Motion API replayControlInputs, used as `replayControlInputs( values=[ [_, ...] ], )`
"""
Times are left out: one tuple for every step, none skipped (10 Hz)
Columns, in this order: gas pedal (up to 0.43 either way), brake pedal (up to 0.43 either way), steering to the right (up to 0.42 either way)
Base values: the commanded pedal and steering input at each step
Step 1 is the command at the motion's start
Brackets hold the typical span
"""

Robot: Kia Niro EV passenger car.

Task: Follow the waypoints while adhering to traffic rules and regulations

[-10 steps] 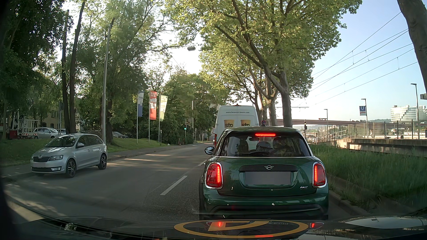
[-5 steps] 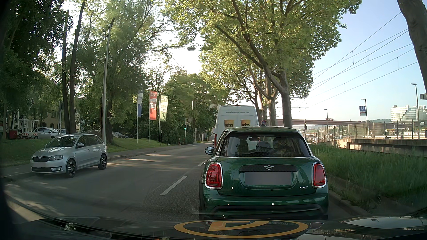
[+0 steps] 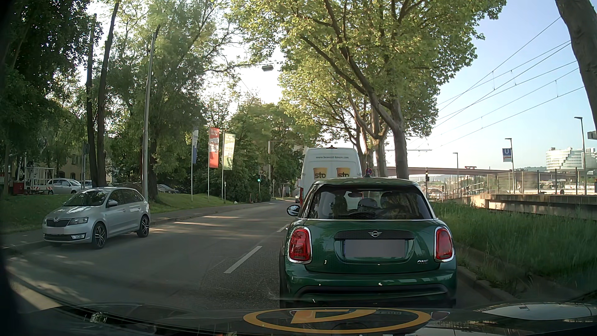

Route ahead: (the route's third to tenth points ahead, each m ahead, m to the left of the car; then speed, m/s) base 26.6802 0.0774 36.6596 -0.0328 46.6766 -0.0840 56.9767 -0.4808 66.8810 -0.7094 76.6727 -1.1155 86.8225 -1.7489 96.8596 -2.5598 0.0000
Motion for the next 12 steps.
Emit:
replayControlInputs(
  values=[
    [0.000,0.220,0.020],
    [0.000,0.220,0.020],
    [0.000,0.220,0.020],
    [0.000,0.220,0.020],
    [0.000,0.220,0.020],
    [0.000,0.220,0.020],
    [0.000,0.220,0.020],
    [0.000,0.220,0.020],
    [0.000,0.220,0.019],
    [0.000,0.220,0.020],
    [0.000,0.226,0.020],
    [0.000,0.220,0.020]
  ],
)
